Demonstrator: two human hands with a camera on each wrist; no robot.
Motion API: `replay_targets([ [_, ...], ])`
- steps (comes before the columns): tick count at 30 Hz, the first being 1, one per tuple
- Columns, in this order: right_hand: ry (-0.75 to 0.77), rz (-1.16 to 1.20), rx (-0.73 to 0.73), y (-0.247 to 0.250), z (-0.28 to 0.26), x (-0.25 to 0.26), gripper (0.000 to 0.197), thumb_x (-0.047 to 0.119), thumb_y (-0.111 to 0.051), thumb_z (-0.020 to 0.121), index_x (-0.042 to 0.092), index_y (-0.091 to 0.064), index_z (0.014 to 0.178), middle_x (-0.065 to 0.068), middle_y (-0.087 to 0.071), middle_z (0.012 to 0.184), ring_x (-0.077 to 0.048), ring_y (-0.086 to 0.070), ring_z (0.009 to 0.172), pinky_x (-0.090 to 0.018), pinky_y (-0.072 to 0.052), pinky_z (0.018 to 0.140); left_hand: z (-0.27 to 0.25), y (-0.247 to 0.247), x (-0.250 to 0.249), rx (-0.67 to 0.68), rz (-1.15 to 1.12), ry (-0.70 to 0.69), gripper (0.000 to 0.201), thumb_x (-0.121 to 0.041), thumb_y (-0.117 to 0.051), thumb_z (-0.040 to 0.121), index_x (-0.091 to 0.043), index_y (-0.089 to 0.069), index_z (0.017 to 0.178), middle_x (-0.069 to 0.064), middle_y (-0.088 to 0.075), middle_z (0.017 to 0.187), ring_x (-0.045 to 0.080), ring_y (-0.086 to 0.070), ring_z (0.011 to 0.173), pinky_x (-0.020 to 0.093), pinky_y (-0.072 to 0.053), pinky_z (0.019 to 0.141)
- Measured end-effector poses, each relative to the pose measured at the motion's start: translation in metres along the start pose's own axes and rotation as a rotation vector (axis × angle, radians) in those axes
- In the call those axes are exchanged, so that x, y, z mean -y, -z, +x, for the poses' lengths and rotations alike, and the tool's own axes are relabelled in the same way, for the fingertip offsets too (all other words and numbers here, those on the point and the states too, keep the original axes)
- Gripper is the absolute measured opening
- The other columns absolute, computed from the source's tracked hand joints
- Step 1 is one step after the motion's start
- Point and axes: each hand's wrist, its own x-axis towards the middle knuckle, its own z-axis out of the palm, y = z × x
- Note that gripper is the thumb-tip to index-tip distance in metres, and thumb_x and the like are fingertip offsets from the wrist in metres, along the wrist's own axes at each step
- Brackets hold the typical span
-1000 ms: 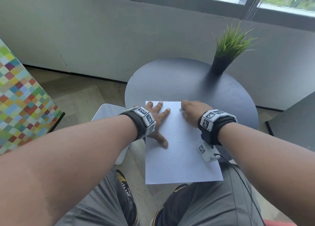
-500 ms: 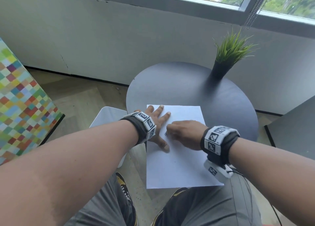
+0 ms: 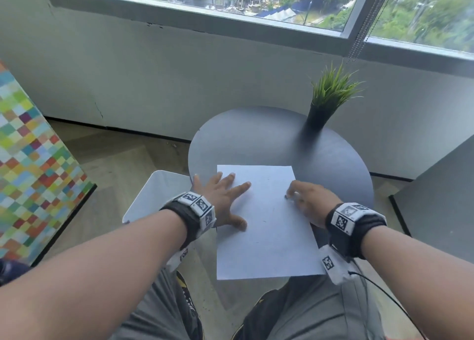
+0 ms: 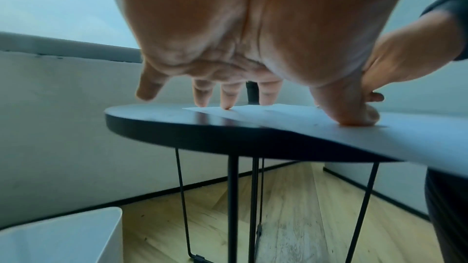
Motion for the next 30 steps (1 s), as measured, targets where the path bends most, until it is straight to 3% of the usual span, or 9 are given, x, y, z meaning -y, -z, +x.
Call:
replay_targets([
  [2,-0.102,0.071,-0.066,0.004,0.000,-0.019,0.012,0.025,-0.048,0.095,0.028,-0.056,0.104,0.003,-0.061,0.104,-0.022,-0.055,0.091,-0.029,-0.040,0.072,-0.012,-0.004,0.005,-0.141,-0.112,0.131,0.096,-0.081,-0.054,0.076,-0.055,0.001,0.150,-0.002,-0.010,0.164,0.023,-0.009,0.151,0.065,-0.014,0.115],
  [5,-0.226,0.103,-0.105,0.005,-0.006,-0.030,0.025,0.025,-0.052,0.090,0.038,-0.055,0.112,-0.001,-0.051,0.113,-0.024,-0.053,0.102,-0.031,-0.041,0.084,-0.027,-0.012,0.015,-0.280,-0.266,0.348,0.075,-0.067,-0.061,0.080,-0.043,-0.026,0.141,0.001,-0.037,0.139,0.027,-0.038,0.131,0.047,-0.039,0.103],
  [10,-0.215,0.084,-0.037,-0.011,-0.028,-0.006,0.027,0.031,-0.055,0.089,0.029,-0.060,0.115,0.012,-0.045,0.115,-0.018,-0.049,0.110,-0.029,-0.039,0.093,-0.034,-0.023,0.019,-0.112,-1.185,0.474,0.057,-0.046,-0.076,0.082,-0.021,-0.039,0.118,0.010,-0.062,0.106,0.026,-0.066,0.071,0.040,-0.058,0.069],
  [12,-0.200,0.098,0.010,-0.020,-0.034,0.004,0.035,0.034,-0.057,0.086,0.033,-0.057,0.121,0.007,-0.039,0.132,-0.016,-0.049,0.117,-0.028,-0.040,0.094,-0.039,-0.020,0.016,-0.075,-1.513,0.487,0.047,-0.035,-0.074,0.088,-0.012,-0.043,0.115,0.019,-0.066,0.109,0.032,-0.072,0.073,0.046,-0.060,0.070],
  [16,-0.219,0.101,0.091,-0.028,-0.037,0.023,0.049,0.037,-0.053,0.086,0.041,-0.045,0.135,-0.001,-0.031,0.137,-0.020,-0.055,0.111,-0.032,-0.046,0.089,-0.050,-0.013,0.011,-0.074,-1.694,0.437,0.032,-0.028,-0.072,0.092,-0.005,-0.064,0.112,0.021,-0.074,0.107,0.038,-0.069,0.085,0.051,-0.055,0.085],
  [20,-0.216,0.158,-0.011,-0.017,-0.031,0.025,0.052,0.032,-0.056,0.088,0.029,-0.043,0.138,-0.003,-0.040,0.140,-0.020,-0.049,0.121,-0.028,-0.039,0.097,-0.052,0.003,0.007,-0.192,-1.551,0.311,0.014,-0.011,-0.067,0.094,-0.009,-0.072,0.107,0.020,-0.074,0.107,0.035,-0.072,0.089,0.056,-0.056,0.090],
  [24,-0.298,0.366,-0.155,0.019,-0.022,0.011,0.047,0.032,-0.064,0.086,0.023,-0.051,0.130,-0.003,-0.064,0.112,-0.022,-0.062,0.098,-0.032,-0.050,0.084,-0.047,0.030,0.014,-0.266,-1.541,0.155,0.027,-0.015,-0.079,0.084,-0.008,-0.071,0.109,0.019,-0.069,0.120,0.032,-0.066,0.103,0.053,-0.049,0.101],
  [25,-0.294,0.482,-0.164,0.031,-0.021,0.011,0.044,0.030,-0.064,0.088,0.023,-0.050,0.129,0.000,-0.062,0.102,-0.021,-0.064,0.088,-0.033,-0.052,0.075,-0.046,0.039,0.016,-0.257,-1.534,0.115,0.042,-0.019,-0.084,0.077,-0.005,-0.069,0.114,0.019,-0.069,0.121,0.032,-0.066,0.104,0.051,-0.049,0.101],
  [30,-0.190,0.852,-0.250,0.089,-0.022,0.014,0.032,0.028,-0.068,0.088,0.021,-0.059,0.118,-0.002,-0.060,0.101,-0.022,-0.060,0.083,-0.030,-0.047,0.059,-0.056,0.099,0.009,-0.312,-1.620,-0.150,0.021,0.004,-0.064,0.089,-0.011,-0.076,0.096,0.007,-0.076,0.089,0.022,-0.069,0.077,0.036,-0.057,0.078],
])
